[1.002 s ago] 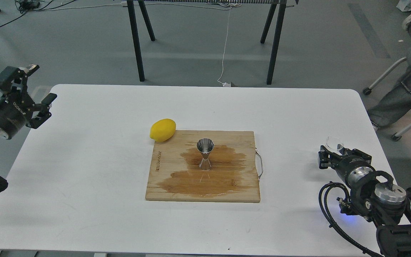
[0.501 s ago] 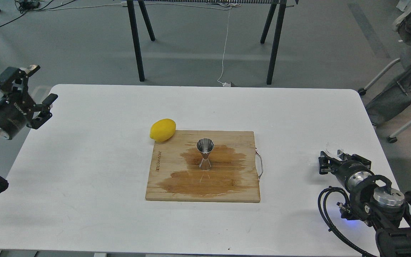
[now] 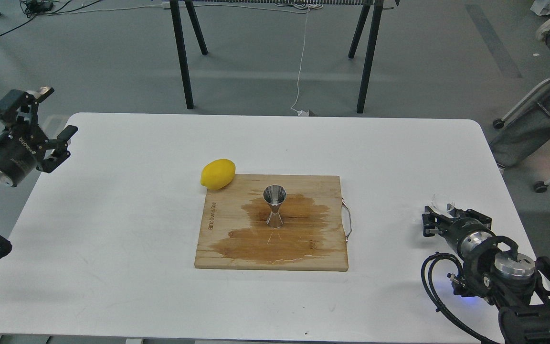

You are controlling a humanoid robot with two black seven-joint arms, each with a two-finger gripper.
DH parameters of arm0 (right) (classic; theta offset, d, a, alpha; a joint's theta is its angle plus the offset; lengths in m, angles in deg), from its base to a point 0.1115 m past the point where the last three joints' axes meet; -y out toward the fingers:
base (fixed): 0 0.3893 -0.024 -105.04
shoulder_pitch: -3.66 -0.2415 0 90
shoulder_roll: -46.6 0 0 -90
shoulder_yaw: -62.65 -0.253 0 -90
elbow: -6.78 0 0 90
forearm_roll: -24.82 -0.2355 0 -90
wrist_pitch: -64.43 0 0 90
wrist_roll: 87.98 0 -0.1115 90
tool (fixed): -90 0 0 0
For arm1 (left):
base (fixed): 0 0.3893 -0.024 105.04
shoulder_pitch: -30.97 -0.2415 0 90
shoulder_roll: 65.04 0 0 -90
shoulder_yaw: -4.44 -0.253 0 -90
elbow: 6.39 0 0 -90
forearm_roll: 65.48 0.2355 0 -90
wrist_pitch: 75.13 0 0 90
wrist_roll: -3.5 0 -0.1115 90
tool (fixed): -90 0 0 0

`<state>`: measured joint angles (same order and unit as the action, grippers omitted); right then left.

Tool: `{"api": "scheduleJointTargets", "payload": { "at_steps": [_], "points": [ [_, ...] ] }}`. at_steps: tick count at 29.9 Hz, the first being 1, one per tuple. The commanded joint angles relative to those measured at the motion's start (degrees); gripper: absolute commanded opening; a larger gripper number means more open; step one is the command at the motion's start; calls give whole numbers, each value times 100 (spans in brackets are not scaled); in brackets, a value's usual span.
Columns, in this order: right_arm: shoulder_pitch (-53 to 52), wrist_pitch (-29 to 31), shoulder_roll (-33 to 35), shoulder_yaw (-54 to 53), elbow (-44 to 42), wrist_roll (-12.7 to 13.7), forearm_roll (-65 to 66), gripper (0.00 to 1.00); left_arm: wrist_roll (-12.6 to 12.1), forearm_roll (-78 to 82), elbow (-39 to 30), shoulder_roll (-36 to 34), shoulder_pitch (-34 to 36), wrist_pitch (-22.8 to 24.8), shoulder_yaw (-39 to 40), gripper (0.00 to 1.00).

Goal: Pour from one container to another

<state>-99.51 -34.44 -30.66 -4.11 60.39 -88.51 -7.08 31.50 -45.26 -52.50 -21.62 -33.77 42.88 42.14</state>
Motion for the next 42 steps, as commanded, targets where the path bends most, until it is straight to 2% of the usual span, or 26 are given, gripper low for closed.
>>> {"api": "scheduleJointTargets", "payload": {
  "at_steps": [1,6,9,12,13,14,15,16,18,21,22,25,27,28,30,36,39,42],
  "points": [
    [-1,0,0,-4,9,-1,-1,66,0,8,-3,0,5,-1,0,100],
    [-1,26,0,-4,36,-9,8,92,0,8,-3,0,5,-1,0,100],
    [-1,44,0,-4,62,-62,8,97,0,8,-3,0,-4,-1,0,100],
    [-1,70,0,-4,88,-71,8,95,0,8,-3,9,5,-1,0,100],
    [-1,79,0,-4,89,-71,8,91,0,8,-3,9,5,-1,0,100],
    [7,105,0,-4,97,-80,8,78,0,8,-3,9,5,-1,0,100],
    [8,123,0,5,106,-88,34,51,0,8,-3,9,5,-1,-9,100],
    [8,149,0,5,115,-88,43,33,0,8,-3,18,-4,-1,-9,100],
    [8,202,0,5,132,-88,122,18,0,8,-3,18,-4,-1,0,100],
    [8,202,-18,5,132,-97,306,3,0,8,-3,26,-4,-1,-9,100],
    [8,202,-18,5,132,-89,333,1,0,8,-3,26,-4,-1,-9,100],
    [16,193,-18,5,124,-89,342,1,0,8,-3,26,-4,-1,-9,100],
    [25,193,-18,5,124,-88,351,13,0,8,-3,26,-4,-1,-9,100],
    [25,193,-18,5,124,-97,359,15,0,8,-3,26,-4,-1,-9,100],
    [25,193,-18,5,115,-97,360,31,0,8,-3,26,-4,-1,-9,100],
    [16,202,-18,127,80,-97,368,48,0,8,-3,26,-4,-1,-9,100],
    [16,202,-17,216,80,-123,368,51,0,8,-3,26,-4,-1,-9,100],
    [16,202,-17,224,80,-167,368,59,0,8,-3,26,-4,-1,0,100]
  ]
}}
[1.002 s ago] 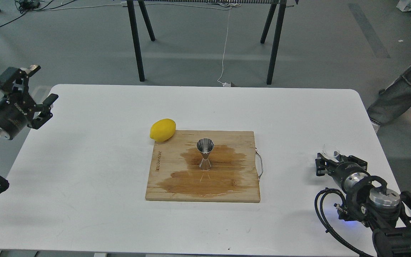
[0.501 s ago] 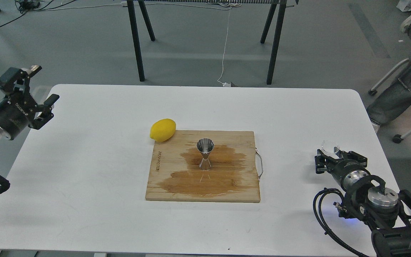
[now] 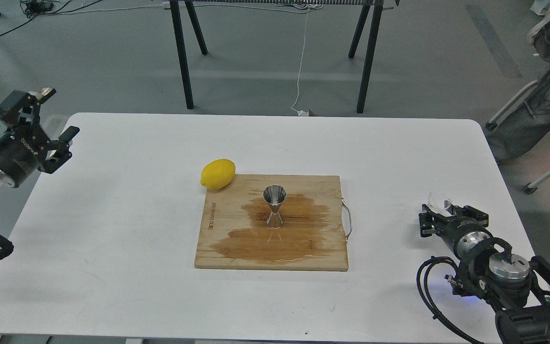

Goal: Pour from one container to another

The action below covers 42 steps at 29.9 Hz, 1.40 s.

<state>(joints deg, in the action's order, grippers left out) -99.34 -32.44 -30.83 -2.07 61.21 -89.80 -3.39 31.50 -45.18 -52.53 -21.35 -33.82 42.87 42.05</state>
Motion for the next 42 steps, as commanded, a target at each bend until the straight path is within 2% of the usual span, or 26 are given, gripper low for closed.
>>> {"api": "scheduleJointTargets", "payload": {
  "at_steps": [1,5,8,9,24,29,30,31,34,35,38,42],
  "points": [
    [0,2,8,21,7,-47,0,65,0,0,0,0,1,0,9,100],
    [0,19,-1,21,16,-91,0,71,0,0,0,-9,1,0,9,100],
    [0,19,-1,21,16,-100,0,94,0,0,0,-18,1,0,9,100],
    [0,19,-1,21,16,-109,0,96,0,0,0,-18,1,0,9,100],
    [0,63,-1,12,16,-144,0,98,0,0,0,-9,1,0,9,100],
    [0,169,-1,12,24,-241,0,98,0,0,0,-9,1,0,9,100],
    [0,143,-9,12,33,-241,0,95,0,0,0,-9,1,0,9,100],
    [0,125,-9,20,33,-241,0,87,0,0,0,-9,1,0,9,100],
    [0,142,-1,64,42,-241,0,42,0,0,0,0,1,0,9,100],
    [0,151,8,125,42,-232,0,35,0,0,0,0,1,0,9,100],
    [-18,160,8,301,42,-241,0,17,0,0,0,17,1,0,0,100],
    [-18,151,8,337,33,-241,0,1,0,0,0,17,1,0,0,100]
  ]
}}
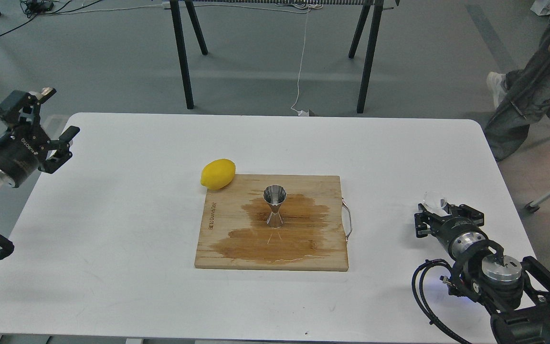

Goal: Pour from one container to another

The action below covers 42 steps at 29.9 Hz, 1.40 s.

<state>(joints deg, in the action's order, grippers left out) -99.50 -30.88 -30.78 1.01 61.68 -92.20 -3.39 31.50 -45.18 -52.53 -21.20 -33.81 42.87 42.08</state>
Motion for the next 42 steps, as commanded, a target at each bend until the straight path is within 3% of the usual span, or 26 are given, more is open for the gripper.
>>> {"api": "scheduleJointTargets", "payload": {
  "at_steps": [1,4,10,18,30,42],
  "points": [
    [-2,-5,3,38,-15,0,17,1,0,0,0,2,0,0,-2,100],
    [-2,12,3,47,-6,0,17,2,0,0,0,2,0,0,-2,100],
    [-2,12,3,3,3,0,0,41,0,0,0,2,0,0,-2,100],
    [7,4,3,-41,-6,-9,0,72,0,0,0,-6,0,0,-2,100],
    [42,100,11,-76,29,-62,0,97,0,0,0,-6,0,0,-2,100],
    [-2,522,55,38,476,-44,17,98,0,0,-9,2,0,0,-2,100]
  ]
}}
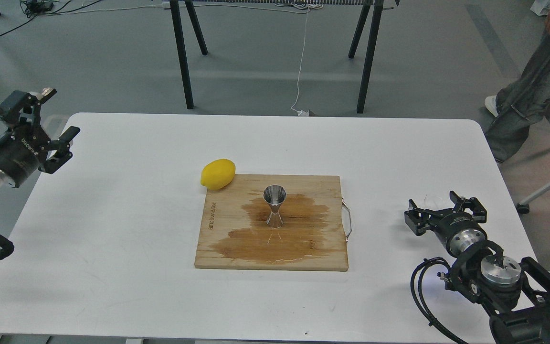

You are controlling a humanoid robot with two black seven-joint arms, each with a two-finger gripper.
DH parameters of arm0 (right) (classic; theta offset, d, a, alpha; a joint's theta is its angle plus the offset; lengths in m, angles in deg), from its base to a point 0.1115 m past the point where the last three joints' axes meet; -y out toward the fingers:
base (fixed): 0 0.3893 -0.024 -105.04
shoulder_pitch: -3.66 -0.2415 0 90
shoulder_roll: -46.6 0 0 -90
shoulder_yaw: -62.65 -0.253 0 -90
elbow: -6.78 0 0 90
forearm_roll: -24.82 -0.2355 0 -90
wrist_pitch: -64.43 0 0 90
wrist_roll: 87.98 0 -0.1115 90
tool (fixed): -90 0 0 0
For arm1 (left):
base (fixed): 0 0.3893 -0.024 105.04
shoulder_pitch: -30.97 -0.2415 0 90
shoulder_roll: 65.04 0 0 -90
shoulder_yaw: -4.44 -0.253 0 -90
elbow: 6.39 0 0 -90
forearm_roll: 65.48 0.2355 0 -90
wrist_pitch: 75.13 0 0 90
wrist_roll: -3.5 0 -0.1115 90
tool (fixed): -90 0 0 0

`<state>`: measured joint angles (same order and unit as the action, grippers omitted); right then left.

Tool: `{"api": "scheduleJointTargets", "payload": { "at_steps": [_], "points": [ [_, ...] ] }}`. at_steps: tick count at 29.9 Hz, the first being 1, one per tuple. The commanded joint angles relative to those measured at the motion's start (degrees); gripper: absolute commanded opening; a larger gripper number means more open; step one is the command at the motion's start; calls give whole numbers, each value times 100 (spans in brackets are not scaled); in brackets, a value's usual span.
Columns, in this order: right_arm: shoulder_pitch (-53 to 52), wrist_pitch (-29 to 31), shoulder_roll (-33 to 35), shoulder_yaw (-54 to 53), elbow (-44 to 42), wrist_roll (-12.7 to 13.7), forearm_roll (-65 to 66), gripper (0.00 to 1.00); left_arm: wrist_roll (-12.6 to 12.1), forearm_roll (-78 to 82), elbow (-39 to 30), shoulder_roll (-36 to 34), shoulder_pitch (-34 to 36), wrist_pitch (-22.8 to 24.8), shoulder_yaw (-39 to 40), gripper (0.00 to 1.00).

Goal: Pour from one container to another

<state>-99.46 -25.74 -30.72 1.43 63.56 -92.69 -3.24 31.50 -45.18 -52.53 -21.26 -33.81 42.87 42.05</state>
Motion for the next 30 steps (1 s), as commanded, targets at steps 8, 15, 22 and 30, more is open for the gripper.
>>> {"api": "scheduleJointTargets", "payload": {
  "at_steps": [8,15,22,30],
  "points": [
    [38,226,1033,-82,1643,84,265,98,0,-18,0,-9,0,0,26,100],
    [-1077,2412,1772,13,1067,391,1109,99,0,-62,-18,-18,79,0,114,100],
    [-2168,2817,2063,804,-17,391,1100,99,0,-246,-149,-18,114,0,255,100],
    [-2133,2817,1940,761,-140,330,1109,99,0,-255,-255,-80,202,0,334,100]
  ]
}}
